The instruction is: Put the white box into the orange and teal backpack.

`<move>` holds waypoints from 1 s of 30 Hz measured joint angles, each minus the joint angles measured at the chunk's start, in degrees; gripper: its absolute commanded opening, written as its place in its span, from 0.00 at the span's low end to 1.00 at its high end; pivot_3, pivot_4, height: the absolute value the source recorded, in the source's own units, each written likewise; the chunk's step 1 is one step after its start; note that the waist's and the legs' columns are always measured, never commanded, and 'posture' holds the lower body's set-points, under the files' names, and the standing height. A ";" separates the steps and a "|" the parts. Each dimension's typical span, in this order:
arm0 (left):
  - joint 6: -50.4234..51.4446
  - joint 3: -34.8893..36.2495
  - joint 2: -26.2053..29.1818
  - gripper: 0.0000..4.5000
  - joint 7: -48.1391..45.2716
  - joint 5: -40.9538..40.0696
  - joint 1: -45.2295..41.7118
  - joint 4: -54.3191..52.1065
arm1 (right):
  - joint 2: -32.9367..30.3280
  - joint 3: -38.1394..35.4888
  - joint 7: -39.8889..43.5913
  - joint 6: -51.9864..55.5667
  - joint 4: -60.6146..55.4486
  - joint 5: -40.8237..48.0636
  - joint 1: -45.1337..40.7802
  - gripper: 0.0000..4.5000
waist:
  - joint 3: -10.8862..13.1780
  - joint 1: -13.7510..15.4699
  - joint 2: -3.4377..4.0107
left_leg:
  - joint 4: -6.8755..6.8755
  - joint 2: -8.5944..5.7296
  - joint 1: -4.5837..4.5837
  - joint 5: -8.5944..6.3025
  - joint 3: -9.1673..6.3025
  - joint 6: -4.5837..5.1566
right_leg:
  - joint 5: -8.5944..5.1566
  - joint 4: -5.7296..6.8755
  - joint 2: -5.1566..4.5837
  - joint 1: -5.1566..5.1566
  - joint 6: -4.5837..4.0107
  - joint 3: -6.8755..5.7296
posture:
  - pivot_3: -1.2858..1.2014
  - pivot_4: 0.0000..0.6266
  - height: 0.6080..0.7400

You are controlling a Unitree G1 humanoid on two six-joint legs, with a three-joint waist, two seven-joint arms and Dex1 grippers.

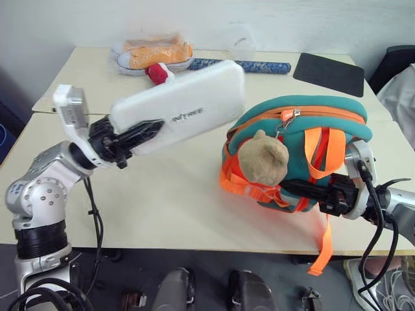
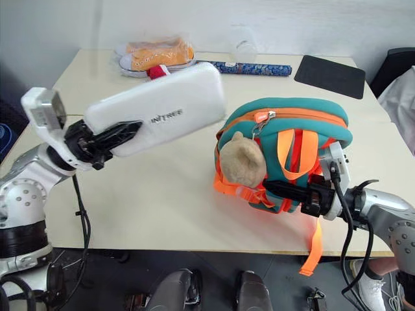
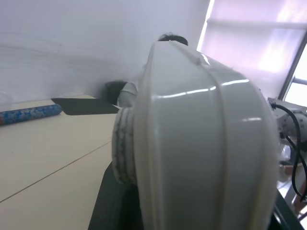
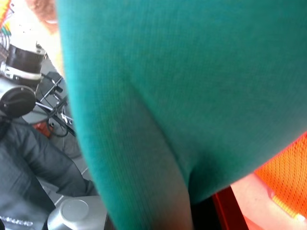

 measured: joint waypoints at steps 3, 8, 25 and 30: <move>-5.72 -6.26 -0.10 0.27 -5.39 5.80 -2.20 2.34 | 0.51 0.25 0.14 -0.18 -0.01 -0.72 -0.61 0.01 | 0.00 0.20 0.00 | -0.03 0.00 0.00 -0.04 0.06 -0.06 | 0.00 -0.04 0.00 -0.02 0.00 0.05 | 0.52 0.24 1.00; -15.01 -12.97 -0.08 0.27 -10.97 14.99 -6.11 9.31 | 0.73 0.34 0.27 -0.12 0.08 -1.32 -0.74 0.01 | 0.00 0.20 0.00 | -0.02 0.03 -0.01 -0.02 0.07 0.00 | 0.00 -0.08 0.01 -0.05 0.00 0.05 | 0.52 0.24 1.00; -25.98 -30.33 -28.57 0.48 -8.35 37.18 -36.28 45.84 | 2.52 0.21 -0.21 0.01 -0.04 -1.05 -2.19 0.00 | 0.01 1.06 0.00 | 0.23 0.02 -0.52 0.00 -0.01 0.40 | 0.14 -0.31 0.07 -0.12 0.25 -0.73 | 0.52 0.24 1.00; -33.45 -25.53 -29.80 0.80 -7.97 36.78 -36.17 51.70 | 4.19 0.21 -2.50 -0.20 -1.35 -1.20 -1.88 0.00 | 0.03 0.57 0.01 | 0.58 0.03 -0.75 0.01 -0.29 0.40 | 0.14 -0.40 -0.02 -0.12 0.25 -0.78 | 0.52 0.24 1.00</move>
